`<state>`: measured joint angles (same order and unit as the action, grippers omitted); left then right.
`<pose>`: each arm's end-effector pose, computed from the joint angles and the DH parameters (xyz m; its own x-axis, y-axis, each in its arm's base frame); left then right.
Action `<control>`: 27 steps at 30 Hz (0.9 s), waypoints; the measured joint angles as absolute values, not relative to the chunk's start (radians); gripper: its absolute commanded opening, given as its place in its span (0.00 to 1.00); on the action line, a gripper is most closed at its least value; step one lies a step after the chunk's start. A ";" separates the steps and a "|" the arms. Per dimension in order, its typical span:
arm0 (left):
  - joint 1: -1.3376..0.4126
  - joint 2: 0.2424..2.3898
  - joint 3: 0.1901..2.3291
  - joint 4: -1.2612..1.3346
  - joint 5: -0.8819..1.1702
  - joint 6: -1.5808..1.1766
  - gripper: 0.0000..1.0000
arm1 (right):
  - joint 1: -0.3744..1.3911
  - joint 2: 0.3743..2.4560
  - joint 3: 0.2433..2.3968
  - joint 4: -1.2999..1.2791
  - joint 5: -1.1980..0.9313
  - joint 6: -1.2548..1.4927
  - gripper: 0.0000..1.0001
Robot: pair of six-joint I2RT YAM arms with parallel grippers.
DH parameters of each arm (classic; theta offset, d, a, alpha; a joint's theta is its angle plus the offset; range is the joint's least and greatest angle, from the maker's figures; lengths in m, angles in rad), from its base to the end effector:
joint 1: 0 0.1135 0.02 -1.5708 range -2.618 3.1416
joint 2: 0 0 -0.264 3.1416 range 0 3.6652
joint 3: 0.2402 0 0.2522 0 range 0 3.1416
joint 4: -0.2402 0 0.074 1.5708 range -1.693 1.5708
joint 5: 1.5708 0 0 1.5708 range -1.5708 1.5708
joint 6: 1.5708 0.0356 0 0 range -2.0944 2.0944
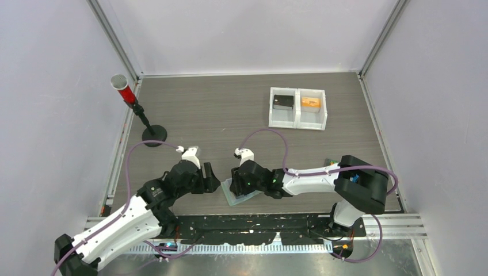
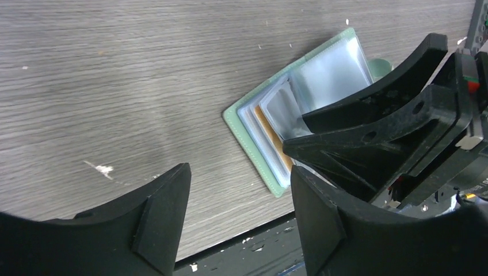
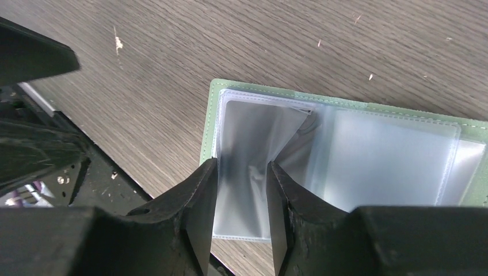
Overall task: Take the credit cards out of the card holder
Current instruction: Remove the credit card from the card holder.
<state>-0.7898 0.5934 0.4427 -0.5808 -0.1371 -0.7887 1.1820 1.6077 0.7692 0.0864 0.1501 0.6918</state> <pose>0.0975 -0.0915 0.2107 -0.7797 -0.2116 -0.5892 0.1118 0.8790 -0.4636 0.1254 0.2921 0.1607 -0.7567 -0.1833 -0.6275 -0.5075 0.7698 0.3872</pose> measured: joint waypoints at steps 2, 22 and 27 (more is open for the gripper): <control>-0.789 0.621 0.439 -0.554 -0.115 -0.791 0.62 | 1.169 1.595 0.744 0.121 0.119 0.704 0.38; -0.742 0.942 0.469 -0.435 -0.034 -0.782 0.35 | 1.084 1.560 0.613 0.339 -0.078 0.782 0.41; -0.739 0.974 0.488 -0.408 -0.022 -0.778 0.35 | 1.066 1.548 0.585 0.369 -0.113 0.794 0.41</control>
